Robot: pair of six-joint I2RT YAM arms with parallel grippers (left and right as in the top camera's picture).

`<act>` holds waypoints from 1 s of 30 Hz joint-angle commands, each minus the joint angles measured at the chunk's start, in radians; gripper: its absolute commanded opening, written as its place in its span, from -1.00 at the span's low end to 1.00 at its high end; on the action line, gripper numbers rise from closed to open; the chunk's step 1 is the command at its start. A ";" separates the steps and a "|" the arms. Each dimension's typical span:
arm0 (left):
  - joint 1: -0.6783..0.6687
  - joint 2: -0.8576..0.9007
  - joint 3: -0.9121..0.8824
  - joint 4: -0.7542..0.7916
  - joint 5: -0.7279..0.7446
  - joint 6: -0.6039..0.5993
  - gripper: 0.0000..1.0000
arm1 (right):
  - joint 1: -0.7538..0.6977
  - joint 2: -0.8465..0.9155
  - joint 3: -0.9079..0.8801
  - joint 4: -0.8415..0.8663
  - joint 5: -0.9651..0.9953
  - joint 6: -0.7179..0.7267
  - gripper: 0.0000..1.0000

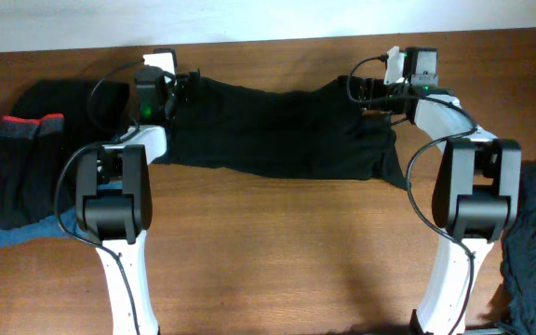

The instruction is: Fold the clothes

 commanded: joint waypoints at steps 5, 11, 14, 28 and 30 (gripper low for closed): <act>-0.010 0.013 0.045 -0.132 0.033 0.009 0.98 | 0.007 0.010 0.014 -0.021 -0.009 0.011 0.35; -0.011 0.013 0.045 -0.201 0.034 0.009 0.98 | 0.007 0.010 0.014 -0.039 -0.010 0.011 0.25; -0.012 0.013 0.045 -0.220 0.034 0.009 0.99 | 0.007 0.010 0.014 -0.047 -0.009 0.011 -0.12; -0.012 -0.008 0.201 -0.308 0.083 0.009 0.99 | 0.005 -0.037 0.042 -0.048 -0.008 0.011 -0.92; -0.012 -0.030 0.230 -0.381 0.083 0.009 0.98 | 0.005 -0.053 0.054 -0.054 -0.009 0.011 -0.92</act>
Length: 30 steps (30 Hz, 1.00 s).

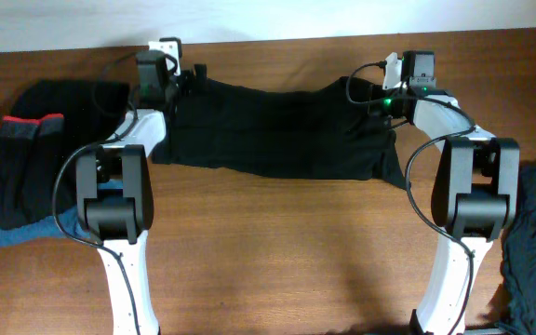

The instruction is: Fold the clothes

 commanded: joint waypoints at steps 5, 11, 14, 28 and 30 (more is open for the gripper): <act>-0.003 -0.128 0.082 -0.239 0.019 0.009 0.98 | 0.004 -0.111 0.068 -0.015 -0.005 -0.002 -0.92; 0.003 -0.161 0.081 -0.298 0.018 0.009 0.98 | 0.005 -0.164 0.068 -0.061 -0.006 -0.002 -0.92; 0.006 -0.161 0.081 -0.325 0.018 0.009 0.99 | 0.006 -0.187 0.068 -0.128 -0.019 -0.002 -0.91; 0.008 -0.135 0.081 -0.368 0.052 0.012 0.98 | 0.006 -0.204 0.068 -0.263 -0.216 0.002 -0.91; 0.008 -0.135 0.085 -0.410 0.052 0.012 0.98 | 0.006 -0.204 0.068 -0.268 -0.217 0.006 -0.92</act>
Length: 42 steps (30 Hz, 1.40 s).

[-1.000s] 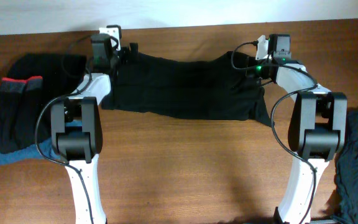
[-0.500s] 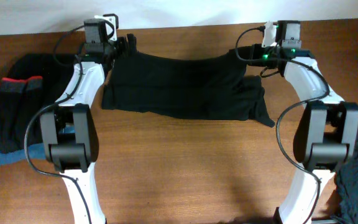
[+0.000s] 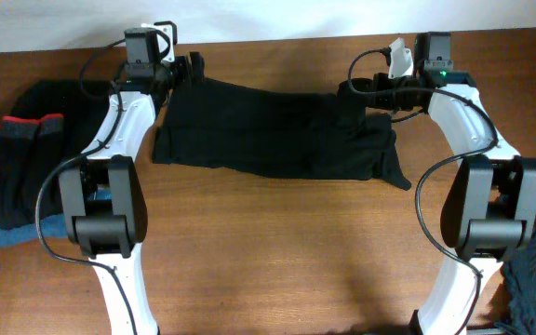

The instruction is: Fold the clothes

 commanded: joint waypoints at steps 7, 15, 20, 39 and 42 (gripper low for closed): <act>0.016 0.027 0.100 -0.166 0.030 -0.007 0.98 | 0.007 -0.043 0.019 -0.011 -0.049 0.023 -0.92; 0.017 0.220 0.417 -0.399 0.055 -0.033 0.98 | 0.019 -0.043 0.019 -0.011 -0.056 0.022 -0.92; 0.017 0.330 0.552 -0.453 0.057 -0.053 0.98 | 0.019 -0.043 0.019 -0.011 -0.056 0.022 -0.92; -0.016 0.418 0.561 -0.449 0.058 -0.053 0.98 | 0.019 -0.043 0.019 -0.011 -0.056 0.022 -0.92; -0.016 0.418 0.561 -0.444 0.055 -0.048 0.99 | 0.019 -0.043 0.019 -0.011 -0.056 0.022 -0.92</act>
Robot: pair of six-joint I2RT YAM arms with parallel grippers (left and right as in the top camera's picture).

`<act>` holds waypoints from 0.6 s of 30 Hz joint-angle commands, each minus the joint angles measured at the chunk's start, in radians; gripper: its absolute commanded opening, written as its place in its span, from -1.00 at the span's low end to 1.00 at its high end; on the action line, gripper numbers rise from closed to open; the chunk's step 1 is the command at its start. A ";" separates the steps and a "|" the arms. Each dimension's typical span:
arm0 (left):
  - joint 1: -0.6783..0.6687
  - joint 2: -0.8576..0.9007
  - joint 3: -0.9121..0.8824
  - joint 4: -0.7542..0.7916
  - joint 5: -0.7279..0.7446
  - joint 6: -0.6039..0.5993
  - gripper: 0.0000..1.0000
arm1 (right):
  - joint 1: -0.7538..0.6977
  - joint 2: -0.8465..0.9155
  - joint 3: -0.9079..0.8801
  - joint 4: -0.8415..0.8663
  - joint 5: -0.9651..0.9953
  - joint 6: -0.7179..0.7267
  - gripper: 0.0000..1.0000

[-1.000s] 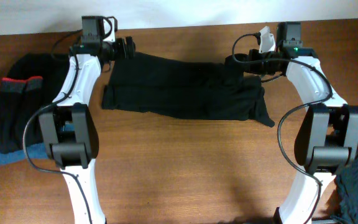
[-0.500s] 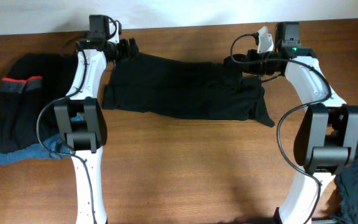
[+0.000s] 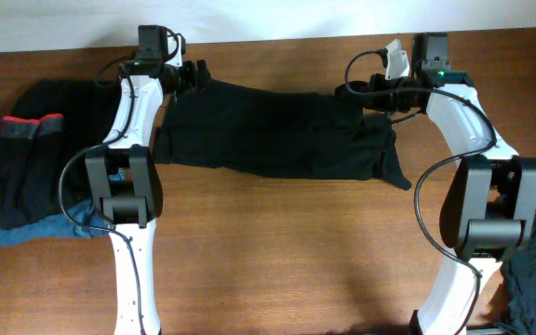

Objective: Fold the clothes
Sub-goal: 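Regrasp the top edge of the folded sweatshirt with both grippers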

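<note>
A black garment (image 3: 268, 130) lies spread across the far half of the table, its far edge running taut between my two grippers. My left gripper (image 3: 194, 74) sits at the garment's far left corner, its fingers closed into the cloth. At the far right corner my right gripper (image 3: 355, 90) is likewise closed on a bunched bit of fabric. A loose flap (image 3: 400, 172) hangs out at the garment's near right end. No wrist view is given, so the fingertips themselves are mostly hidden by cloth.
A stack of dark clothes (image 3: 26, 158) with red-trimmed pieces on a blue cloth lies at the table's left end. A dark grey-blue heap sits at the right edge. The table's far edge (image 3: 277, 42) meets a white wall just behind the grippers.
My left arm's near links have shifted to the right, while its gripper stays at the far left corner. The right arm and the garment look almost unchanged.
Both grippers first held the garment's far corners with the arms folded close. A second later the left gripper was slightly farther back. Then both arms reached out toward the wall, the garment's far edge lay nearer the back, and it stays there now.
</note>
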 commanded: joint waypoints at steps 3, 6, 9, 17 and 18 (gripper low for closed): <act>-0.012 0.041 0.014 0.002 0.012 -0.010 0.98 | 0.011 -0.043 0.019 0.003 -0.017 0.005 -0.92; -0.012 0.041 0.014 0.002 0.011 -0.010 0.79 | 0.011 -0.043 0.019 0.003 -0.017 0.005 -0.92; -0.012 0.041 0.014 0.001 0.011 -0.009 0.18 | 0.011 -0.043 0.019 0.002 -0.016 0.005 -0.92; -0.009 0.040 0.015 -0.002 -0.014 -0.009 -0.99 | 0.010 -0.043 0.019 0.002 -0.017 0.005 -0.92; -0.006 0.037 0.021 -0.011 -0.025 -0.009 -0.99 | 0.010 -0.045 0.019 0.002 -0.017 0.005 -0.92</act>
